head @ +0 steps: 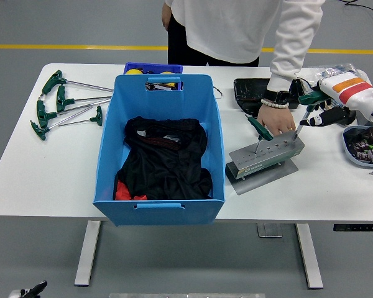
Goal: Lift tool from toolbox,place it in box,lift tool from toolbox,place it in box
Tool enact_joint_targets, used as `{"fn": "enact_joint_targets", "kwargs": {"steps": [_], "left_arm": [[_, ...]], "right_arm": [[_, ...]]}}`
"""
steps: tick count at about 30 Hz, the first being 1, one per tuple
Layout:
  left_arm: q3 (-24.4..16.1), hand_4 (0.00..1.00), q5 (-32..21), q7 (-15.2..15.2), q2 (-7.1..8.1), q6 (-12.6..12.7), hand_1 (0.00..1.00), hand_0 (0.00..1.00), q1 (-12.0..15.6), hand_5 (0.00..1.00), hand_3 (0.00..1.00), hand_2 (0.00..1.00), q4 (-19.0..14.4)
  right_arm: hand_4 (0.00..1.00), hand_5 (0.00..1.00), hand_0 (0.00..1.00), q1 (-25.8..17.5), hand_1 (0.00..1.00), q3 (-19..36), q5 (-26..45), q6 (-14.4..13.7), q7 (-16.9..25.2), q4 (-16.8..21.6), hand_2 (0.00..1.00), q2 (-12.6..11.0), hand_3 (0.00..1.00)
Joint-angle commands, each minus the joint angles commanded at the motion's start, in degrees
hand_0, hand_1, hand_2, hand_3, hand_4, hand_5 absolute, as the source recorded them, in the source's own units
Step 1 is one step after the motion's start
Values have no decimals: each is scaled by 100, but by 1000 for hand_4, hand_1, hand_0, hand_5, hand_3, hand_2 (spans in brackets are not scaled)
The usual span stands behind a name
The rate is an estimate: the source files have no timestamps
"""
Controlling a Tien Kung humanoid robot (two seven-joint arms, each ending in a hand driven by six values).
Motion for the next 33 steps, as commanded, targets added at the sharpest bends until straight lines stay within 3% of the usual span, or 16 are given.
{"fn": "enact_joint_targets", "kwargs": {"steps": [15, 16, 21, 22, 27, 28, 33], "left_arm": [[6, 635, -28, -4, -4, -1, 720, 718, -10, 509, 633, 749, 0], [10, 634, -34, -4, -5, 0, 720, 718, -10, 508, 632, 748, 0], [17, 634, -39, -3, -8, 1, 720, 718, -14, 508, 632, 748, 0], [22, 633, -44, -4, -7, -1, 721, 718, -14, 507, 631, 748, 0], [20, 633, -48, -6, -4, -2, 721, 718, -19, 507, 631, 748, 0], [21, 633, -50, -6, -4, -2, 721, 718, -19, 506, 632, 748, 0], [12, 633, -47, -6, -4, -1, 721, 718, -17, 506, 632, 748, 0]], "right_arm": [[998, 655, 292, -16, 227, 41, 107, 110, -64, -46, 249, 28, 255], [998, 665, 178, -25, 137, 45, 136, 116, -75, -57, 187, 33, 209], [998, 665, 178, -29, 137, 45, 140, 78, -72, -87, 187, 38, 209], [998, 670, 86, -28, 71, 49, 144, 65, -66, -88, 126, 38, 153], [998, 670, 86, -16, 71, 75, 167, -1, -33, -100, 126, 30, 153], [998, 674, 51, -14, 28, 78, 176, -6, -29, -102, 71, 28, 77], [998, 674, 51, -7, 28, 99, 223, -61, 24, -116, 71, 26, 77]]}}
